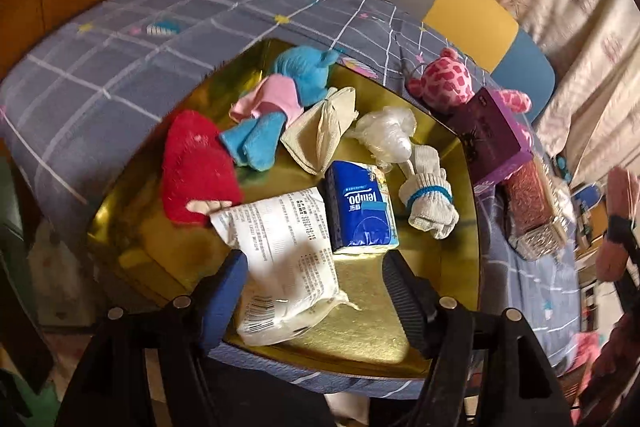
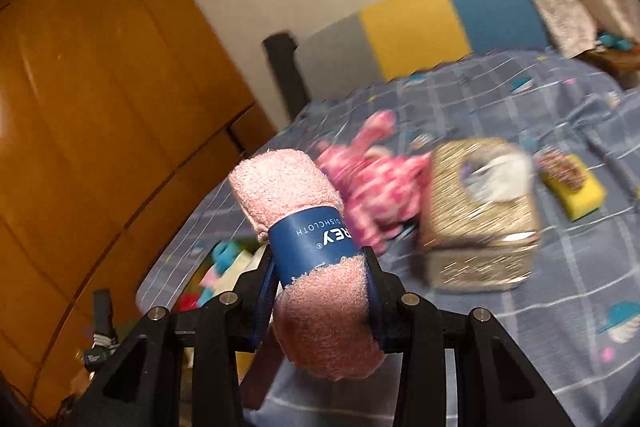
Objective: Organize soft objects
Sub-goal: 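Carry the wipes packet into the tray and open the left gripper while the right carries the towel, then lower the pink rolled towel into the gold tray and open the right gripper, then move both grippers away from the tray toward the yellow sponge and scrunchie, then grasp the pink satin scrunchie with the right gripper while the left grasps the yellow sponge, then carry the yellow sponge over the gold tray with the left gripper while the right holds the scrunchie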
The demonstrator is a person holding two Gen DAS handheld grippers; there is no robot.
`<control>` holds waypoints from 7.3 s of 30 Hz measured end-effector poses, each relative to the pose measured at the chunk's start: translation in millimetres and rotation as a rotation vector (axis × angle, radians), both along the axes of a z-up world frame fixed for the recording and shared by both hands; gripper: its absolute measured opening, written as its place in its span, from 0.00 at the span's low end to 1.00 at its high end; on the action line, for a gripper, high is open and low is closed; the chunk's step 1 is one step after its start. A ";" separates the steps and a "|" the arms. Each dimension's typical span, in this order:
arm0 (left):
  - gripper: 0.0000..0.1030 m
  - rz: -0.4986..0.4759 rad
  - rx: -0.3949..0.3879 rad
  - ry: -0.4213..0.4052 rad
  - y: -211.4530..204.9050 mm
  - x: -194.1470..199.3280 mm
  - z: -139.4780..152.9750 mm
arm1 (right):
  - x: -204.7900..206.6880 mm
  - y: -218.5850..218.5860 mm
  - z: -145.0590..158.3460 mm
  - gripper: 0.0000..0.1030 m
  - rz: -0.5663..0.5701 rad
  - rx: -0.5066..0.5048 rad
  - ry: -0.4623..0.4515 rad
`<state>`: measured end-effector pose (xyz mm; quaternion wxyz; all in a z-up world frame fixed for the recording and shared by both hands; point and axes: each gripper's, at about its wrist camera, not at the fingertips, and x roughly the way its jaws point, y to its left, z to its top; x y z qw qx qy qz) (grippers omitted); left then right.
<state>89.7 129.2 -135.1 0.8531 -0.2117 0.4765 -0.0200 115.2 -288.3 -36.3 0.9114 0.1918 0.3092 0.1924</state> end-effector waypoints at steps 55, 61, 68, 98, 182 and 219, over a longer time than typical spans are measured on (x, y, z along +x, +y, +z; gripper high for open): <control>0.68 0.137 -0.009 -0.106 38.0 -33.7 39.5 | 24.2 232.9 -62.1 0.67 0.674 -0.669 0.183; 0.68 0.105 -0.031 -0.094 27.1 -30.7 35.6 | 17.7 203.6 -57.1 0.67 0.550 -0.517 0.240; 0.68 0.023 -0.047 -0.117 5.9 -27.9 39.1 | 9.4 172.6 -54.8 0.65 0.429 -0.400 0.230; 0.68 -0.464 -0.034 -0.174 -189.4 11.9 74.0 | 46.6 -200.5 -73.7 0.66 -0.381 -0.408 0.284; 0.72 -0.612 0.162 0.056 -590.4 221.3 11.2 | 105.8 -379.0 -82.9 0.23 -0.583 -0.123 0.230; 0.72 -0.387 0.111 -0.316 -292.6 147.2 156.1 | 100.3 -285.3 -81.4 0.23 -0.459 -0.398 0.129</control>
